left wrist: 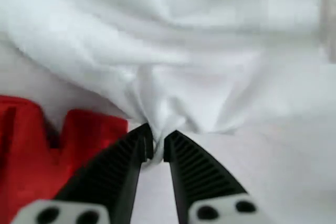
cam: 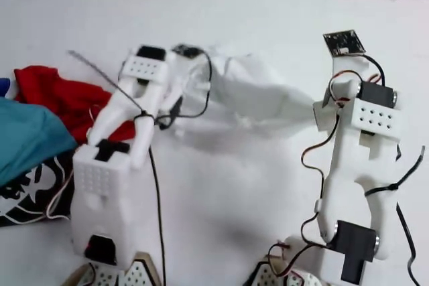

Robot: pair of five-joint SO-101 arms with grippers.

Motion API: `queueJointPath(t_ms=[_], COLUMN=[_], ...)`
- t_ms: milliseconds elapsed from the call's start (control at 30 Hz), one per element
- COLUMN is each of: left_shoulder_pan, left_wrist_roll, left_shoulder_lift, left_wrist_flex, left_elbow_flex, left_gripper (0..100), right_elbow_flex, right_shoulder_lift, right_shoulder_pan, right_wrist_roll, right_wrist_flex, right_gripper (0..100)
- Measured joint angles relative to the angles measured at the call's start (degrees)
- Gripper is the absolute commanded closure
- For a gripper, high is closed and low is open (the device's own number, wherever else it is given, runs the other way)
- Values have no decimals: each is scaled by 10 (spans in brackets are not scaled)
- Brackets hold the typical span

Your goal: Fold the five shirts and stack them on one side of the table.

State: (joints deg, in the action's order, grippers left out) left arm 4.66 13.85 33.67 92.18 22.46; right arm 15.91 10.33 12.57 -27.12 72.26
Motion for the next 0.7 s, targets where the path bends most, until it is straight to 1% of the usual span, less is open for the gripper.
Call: queueJointPath(t_ms=[133,200,400,533,700], left_shoulder_pan=[-1,-1,-11,-32,-59], left_wrist_roll=[0,0,0,2,2], left_shoulder_lift=[-62,-96,-219,-314,-442], left_wrist_flex=[56,79,90,91,91], left_elbow_flex=[69,93,102,102,105], left_gripper=[973,973,973,974,974], right_elbow_flex=[-16,-46,-185,-280,-332], right_shoulder_lift=[0,0,7,73,196], right_shoulder_pan=[0,0,0,0,-1], right_wrist_roll=[0,0,52,59,59], right_wrist_flex=[-11,4,77,124,129], right_gripper=[981,981,981,981,981])
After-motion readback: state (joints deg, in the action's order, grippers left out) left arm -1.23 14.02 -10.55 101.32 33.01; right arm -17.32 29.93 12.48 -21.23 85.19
